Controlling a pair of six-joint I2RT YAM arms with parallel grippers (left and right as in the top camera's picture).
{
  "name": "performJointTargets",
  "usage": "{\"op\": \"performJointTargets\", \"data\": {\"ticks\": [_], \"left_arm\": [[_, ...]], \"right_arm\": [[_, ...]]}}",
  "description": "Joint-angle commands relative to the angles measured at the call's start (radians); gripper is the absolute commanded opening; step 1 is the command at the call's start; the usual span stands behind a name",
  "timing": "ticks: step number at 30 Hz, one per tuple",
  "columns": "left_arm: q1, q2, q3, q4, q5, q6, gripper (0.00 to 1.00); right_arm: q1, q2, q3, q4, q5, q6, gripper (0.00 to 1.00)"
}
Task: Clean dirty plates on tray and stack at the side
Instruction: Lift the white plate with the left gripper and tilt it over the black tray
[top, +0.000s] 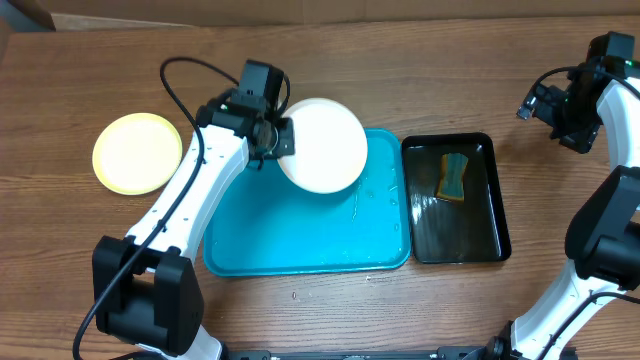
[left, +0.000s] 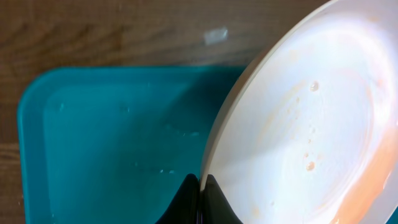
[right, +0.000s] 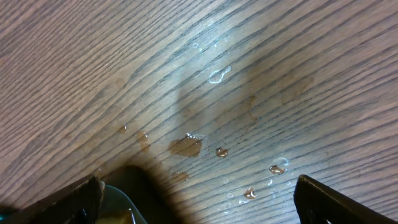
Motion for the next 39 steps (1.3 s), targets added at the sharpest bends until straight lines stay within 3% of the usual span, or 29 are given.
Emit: {"op": "performJointTargets", "data": {"ticks": [1, 8, 16, 19, 28, 35, 39], "left_arm": [[-0.047, 0.006, 0.068, 0.009, -0.02, 0.023, 0.04], [-0.23, 0.006, 0.083, 0.127, -0.18, 0.023, 0.04], [-0.518, 0.008, 0.083, 0.238, -0.541, 0.067, 0.04], [-0.607, 0.013, 0.083, 0.293, -0.673, 0.151, 0.04], [-0.793, 0.034, 0.083, 0.554, -1.044, 0.576, 0.04], [-0.842, 0.034, 0.083, 0.787, -1.152, 0.84, 0.04], [-0.851, 0.034, 0.083, 0.901, -1.163, 0.924, 0.04]], "right_arm": [[-0.001, -0.008, 0.021, 0.004, 0.002, 0.002, 1.0], [-0.001, -0.008, 0.021, 0.008, 0.002, 0.002, 1.0], [-0.001, -0.008, 0.021, 0.015, 0.002, 0.002, 1.0], [-0.001, -0.008, 0.021, 0.015, 0.002, 0.002, 1.0], [-0.001, -0.008, 0.021, 0.015, 0.002, 0.002, 1.0], [-0.001, -0.008, 0.021, 0.015, 0.002, 0.002, 1.0], [-0.001, -0.008, 0.021, 0.015, 0.002, 0.002, 1.0]]}}
